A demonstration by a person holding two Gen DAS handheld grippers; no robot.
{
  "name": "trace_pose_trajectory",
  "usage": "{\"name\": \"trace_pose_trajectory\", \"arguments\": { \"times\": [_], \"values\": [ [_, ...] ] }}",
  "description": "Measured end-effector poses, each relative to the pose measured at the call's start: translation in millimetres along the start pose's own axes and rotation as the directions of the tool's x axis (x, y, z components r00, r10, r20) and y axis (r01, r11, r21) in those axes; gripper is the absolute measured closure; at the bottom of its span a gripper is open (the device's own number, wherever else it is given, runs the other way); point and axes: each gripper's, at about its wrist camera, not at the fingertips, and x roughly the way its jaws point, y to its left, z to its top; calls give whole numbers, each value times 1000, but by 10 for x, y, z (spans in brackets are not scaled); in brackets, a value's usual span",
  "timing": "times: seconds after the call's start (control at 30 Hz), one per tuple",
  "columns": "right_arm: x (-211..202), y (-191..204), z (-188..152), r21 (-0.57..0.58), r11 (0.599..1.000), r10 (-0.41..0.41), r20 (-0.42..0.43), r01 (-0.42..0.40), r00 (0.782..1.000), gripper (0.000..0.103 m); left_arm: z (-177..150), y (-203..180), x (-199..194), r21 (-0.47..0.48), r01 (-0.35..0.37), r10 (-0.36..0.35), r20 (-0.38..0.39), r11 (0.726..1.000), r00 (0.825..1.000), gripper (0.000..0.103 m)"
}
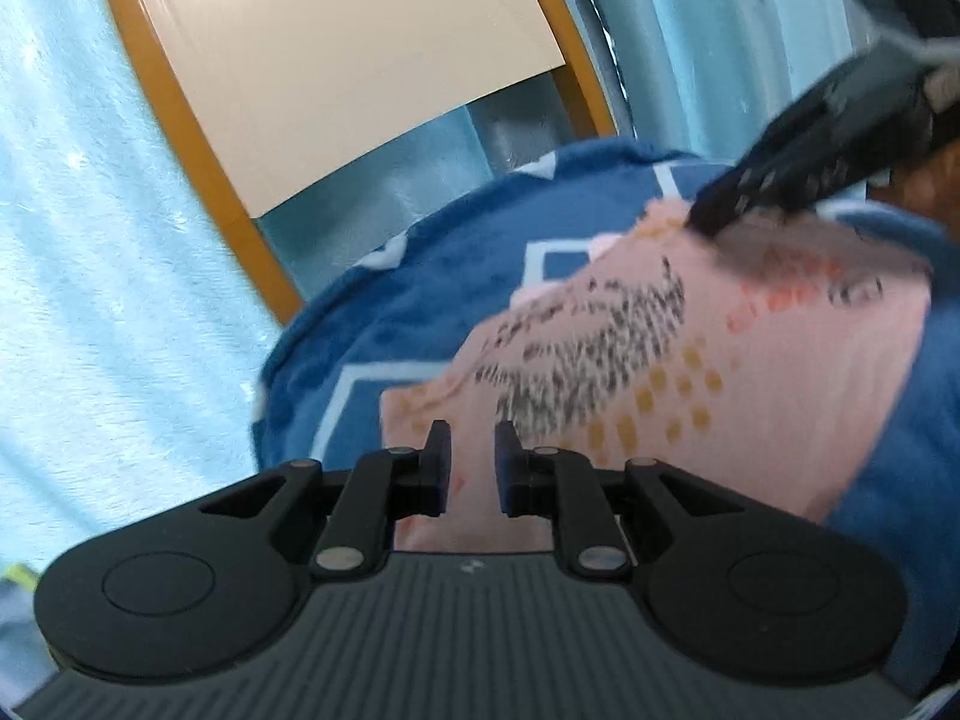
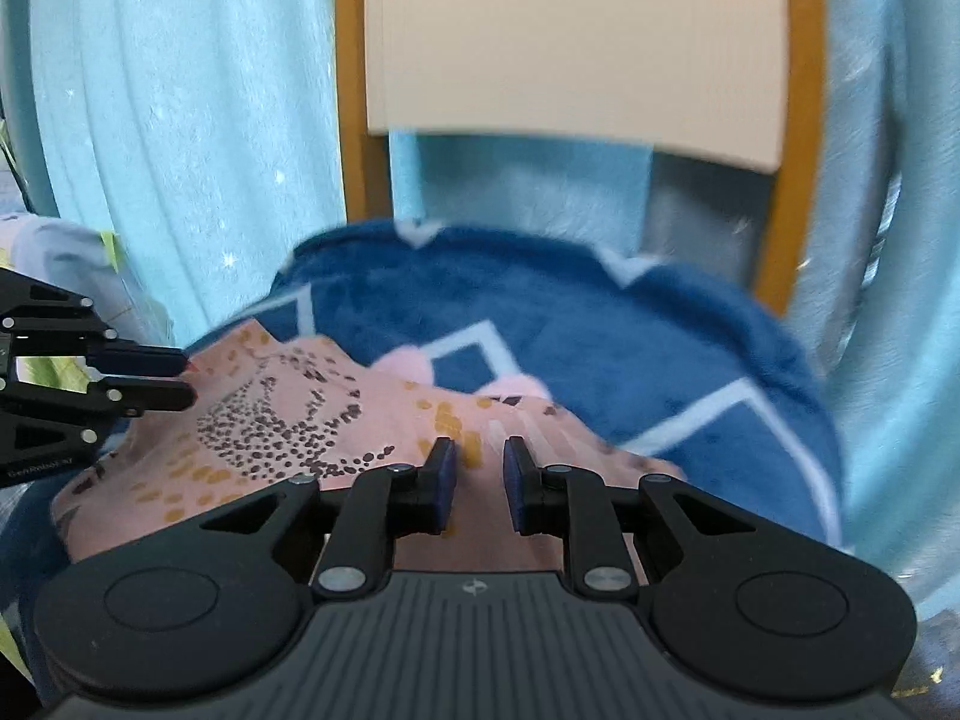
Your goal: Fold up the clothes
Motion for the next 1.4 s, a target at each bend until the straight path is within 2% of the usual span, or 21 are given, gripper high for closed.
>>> {"name": "trace_pose_trajectory", "arguments": {
  "times": [0.1,0.2,0.3,0.4,0.5,0.63,0.67,0.7,0.73,0.9,1.0,1.07,1.17,1.27,1.4],
  "values": [
    [135,-86,46,11,1000,3,0,-3,1000,83,-52,-13,243,38,-8,10,-67,999,998,89],
    [19,-237,97,70,998,-6,38,3,999,81,-93,34,261,42,-27,30,-70,999,997,89],
    [-266,-478,14,141,990,-28,91,15,995,74,-69,65,108,35,-63,64,-39,997,997,89],
    [-399,-735,-172,215,976,-52,65,37,997,73,-19,27,-39,13,-40,40,1,999,999,89],
    [-391,-896,-316,299,954,-21,49,5,999,73,16,-106,-79,29,-16,15,25,999,1000,85],
    [-274,-978,-366,384,922,23,54,-42,998,73,-16,-236,-11,43,2,-2,8,999,1000,82],
    [-253,-981,-370,389,920,22,55,-41,998,78,-31,-246,-3,44,1,-1,4,999,1000,82],
    [-243,-976,-366,386,922,13,54,-33,998,91,-45,-255,5,44,0,0,0,999,1000,82],
    [-245,-960,-358,375,927,8,54,-28,998,98,-54,-253,5,46,-3,3,-1,999,1000,82],
    [-453,-873,-264,311,950,-17,142,-29,990,101,-87,-146,-75,36,-47,46,14,998,999,81],
    [-403,-929,-190,320,947,-18,163,-36,987,101,-109,-63,-24,11,-61,61,-1,998,998,81],
    [-244,-949,-174,314,949,-11,116,-26,993,101,-126,-22,11,-6,-62,62,-14,998,998,81],
    [-53,-997,-234,333,943,-2,55,-16,998,101,-151,56,26,-50,-53,51,-24,997,998,74],
    [-65,-971,-273,322,947,-24,50,7,998,101,-163,216,32,-120,-48,45,-22,992,999,72],
    [-76,-958,-302,316,949,-24,47,8,999,100,-119,508,156,-268,23,-30,-21,963,999,72]
  ]
}}
